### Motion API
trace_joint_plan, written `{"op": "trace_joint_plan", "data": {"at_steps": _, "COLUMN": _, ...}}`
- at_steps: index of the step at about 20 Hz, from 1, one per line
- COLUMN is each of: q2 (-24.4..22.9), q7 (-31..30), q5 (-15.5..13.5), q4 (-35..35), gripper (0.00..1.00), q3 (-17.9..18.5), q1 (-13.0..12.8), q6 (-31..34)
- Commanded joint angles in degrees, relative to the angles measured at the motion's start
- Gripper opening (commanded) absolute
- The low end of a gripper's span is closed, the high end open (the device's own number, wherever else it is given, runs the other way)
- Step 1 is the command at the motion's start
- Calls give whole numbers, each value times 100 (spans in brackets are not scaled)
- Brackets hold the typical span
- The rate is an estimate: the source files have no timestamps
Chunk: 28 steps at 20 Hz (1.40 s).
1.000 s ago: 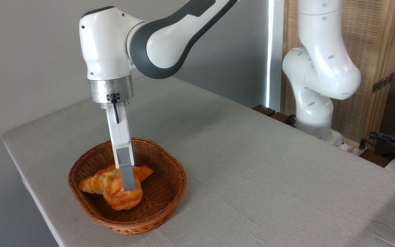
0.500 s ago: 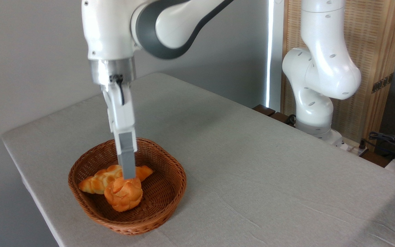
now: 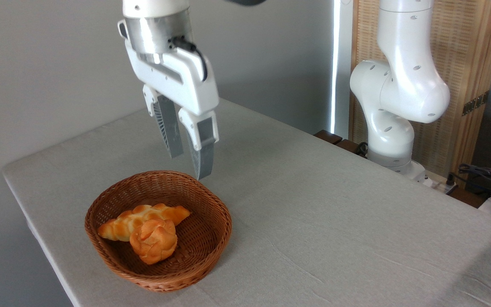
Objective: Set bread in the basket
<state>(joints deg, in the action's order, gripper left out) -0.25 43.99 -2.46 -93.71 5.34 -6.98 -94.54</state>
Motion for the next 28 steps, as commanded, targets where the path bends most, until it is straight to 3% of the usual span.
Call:
{"op": "trace_joint_plan", "data": {"at_steps": 1, "q2": -10, "q7": -303, "q5": -150, "q4": 283, "gripper": 100, "q3": -77, "q1": 188, "q6": 401}}
{"op": "trace_joint_plan", "data": {"at_steps": 4, "q2": -28, "q7": -277, "q5": -141, "q4": 274, "gripper": 100, "q3": -217, "q1": 205, "q6": 393}}
{"op": "trace_joint_plan", "data": {"at_steps": 7, "q2": -98, "q7": -250, "q5": -115, "q4": 230, "gripper": 100, "q3": -446, "q1": 389, "q6": 410}}
{"op": "trace_joint_plan", "data": {"at_steps": 11, "q2": -98, "q7": -250, "q5": -115, "q4": 204, "gripper": 100, "q3": -481, "q1": 425, "q6": 402}}
{"op": "trace_joint_plan", "data": {"at_steps": 14, "q2": -98, "q7": -250, "q5": -106, "q4": 204, "gripper": 100, "q3": -665, "q1": 618, "q6": 401}}
{"op": "trace_joint_plan", "data": {"at_steps": 23, "q2": -89, "q7": -206, "q5": -62, "q4": 204, "gripper": 100, "q3": -622, "q1": 618, "q6": 410}}
{"op": "trace_joint_plan", "data": {"at_steps": 28, "q2": -98, "q7": -215, "q5": 114, "q4": 204, "gripper": 100, "q3": -604, "q1": 618, "q6": 428}}
